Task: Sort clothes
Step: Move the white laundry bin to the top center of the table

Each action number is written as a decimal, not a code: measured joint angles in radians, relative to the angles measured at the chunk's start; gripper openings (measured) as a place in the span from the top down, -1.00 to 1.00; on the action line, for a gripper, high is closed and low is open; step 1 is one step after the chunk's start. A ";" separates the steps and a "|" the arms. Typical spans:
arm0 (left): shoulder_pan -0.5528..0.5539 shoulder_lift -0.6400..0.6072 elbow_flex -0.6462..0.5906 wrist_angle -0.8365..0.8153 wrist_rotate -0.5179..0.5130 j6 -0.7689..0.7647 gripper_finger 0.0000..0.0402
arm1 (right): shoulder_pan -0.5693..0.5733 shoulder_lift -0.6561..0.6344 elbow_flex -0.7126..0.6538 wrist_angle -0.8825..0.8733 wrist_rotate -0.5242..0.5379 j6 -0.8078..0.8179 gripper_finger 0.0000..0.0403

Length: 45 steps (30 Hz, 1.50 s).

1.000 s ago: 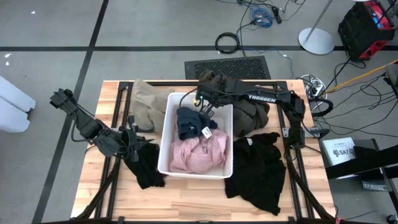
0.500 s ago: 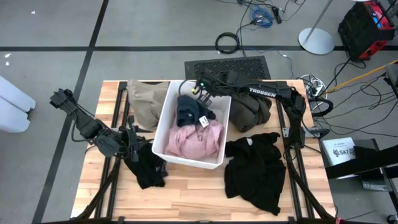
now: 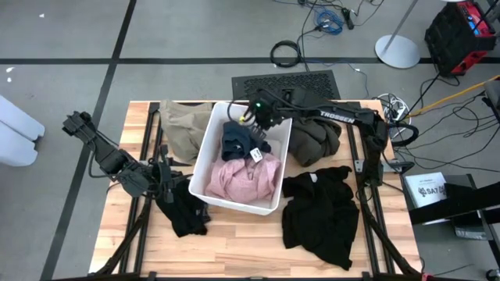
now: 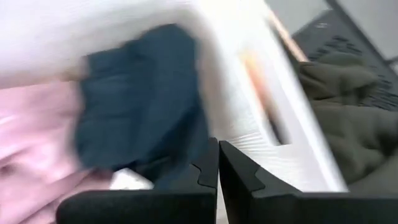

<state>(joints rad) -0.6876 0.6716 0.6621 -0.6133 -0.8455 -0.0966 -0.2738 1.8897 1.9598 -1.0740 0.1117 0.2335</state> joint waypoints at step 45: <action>0.000 0.000 0.000 0.032 0.000 0.005 0.28 | 0.660 -0.063 0.000 0.139 -0.170 0.310 1.00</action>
<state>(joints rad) -0.6874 0.6718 0.6621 -0.5816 -0.8452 -0.0914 0.3859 1.8267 1.9602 -0.9347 -0.0583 0.5439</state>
